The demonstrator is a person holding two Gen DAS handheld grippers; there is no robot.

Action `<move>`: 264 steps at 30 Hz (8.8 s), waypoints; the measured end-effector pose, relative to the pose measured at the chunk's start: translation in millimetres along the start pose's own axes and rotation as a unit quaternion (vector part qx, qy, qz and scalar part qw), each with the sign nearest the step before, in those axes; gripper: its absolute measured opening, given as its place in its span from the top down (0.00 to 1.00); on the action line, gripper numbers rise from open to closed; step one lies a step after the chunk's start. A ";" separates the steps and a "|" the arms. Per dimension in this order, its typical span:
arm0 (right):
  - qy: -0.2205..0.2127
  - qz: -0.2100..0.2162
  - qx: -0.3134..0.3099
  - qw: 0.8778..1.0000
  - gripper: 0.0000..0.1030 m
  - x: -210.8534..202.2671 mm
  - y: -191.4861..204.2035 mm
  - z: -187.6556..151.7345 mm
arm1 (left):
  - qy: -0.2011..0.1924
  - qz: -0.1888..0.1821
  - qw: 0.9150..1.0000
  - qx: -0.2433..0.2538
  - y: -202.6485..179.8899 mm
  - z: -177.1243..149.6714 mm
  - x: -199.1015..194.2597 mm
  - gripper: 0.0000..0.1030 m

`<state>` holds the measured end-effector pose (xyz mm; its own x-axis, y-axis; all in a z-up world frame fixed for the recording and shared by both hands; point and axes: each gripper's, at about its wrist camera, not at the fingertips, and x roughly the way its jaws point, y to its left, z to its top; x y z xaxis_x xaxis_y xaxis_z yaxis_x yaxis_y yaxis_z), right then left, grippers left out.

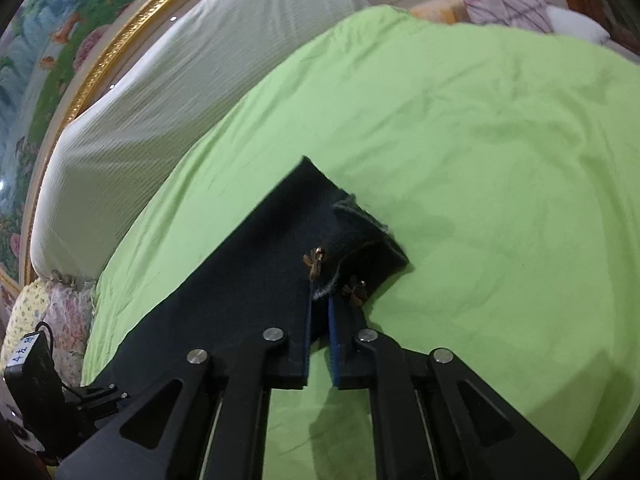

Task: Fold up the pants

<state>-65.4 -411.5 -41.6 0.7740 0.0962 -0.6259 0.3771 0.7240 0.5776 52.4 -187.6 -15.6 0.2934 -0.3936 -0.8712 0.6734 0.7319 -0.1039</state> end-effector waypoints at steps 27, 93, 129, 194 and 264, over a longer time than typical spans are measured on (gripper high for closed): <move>-0.066 0.097 0.082 0.990 0.90 7.7 -42.5 -14.0 | 0.053 -0.107 0.993 -0.013 6.4 160.8 90.0 0.47; 0.125 0.198 -0.219 0.947 0.85 51.2 183.1 -103.6 | -0.132 -0.153 0.948 -0.247 140.1 -43.0 -42.4 0.92; 0.143 0.223 -0.285 0.921 0.50 9.5 239.9 -134.8 | -0.202 -0.016 0.862 -0.466 159.3 -213.4 -144.6 0.53; 0.389 0.321 -0.618 0.603 0.69 204.2 519.6 -266.5 | -0.228 0.156 0.732 -0.623 242.2 -341.5 -180.0 0.48; 0.185 0.288 -0.220 0.913 0.80 86.6 164.1 -4.5 | -0.183 0.029 0.940 -0.286 11.0 0.8 -78.4 0.75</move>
<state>61.2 -281.2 -3.3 0.5238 0.7133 -0.4656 -0.3425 0.6768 0.6516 37.3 -149.1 52.0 0.6023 -0.4325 -0.6709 0.2056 0.8962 -0.3932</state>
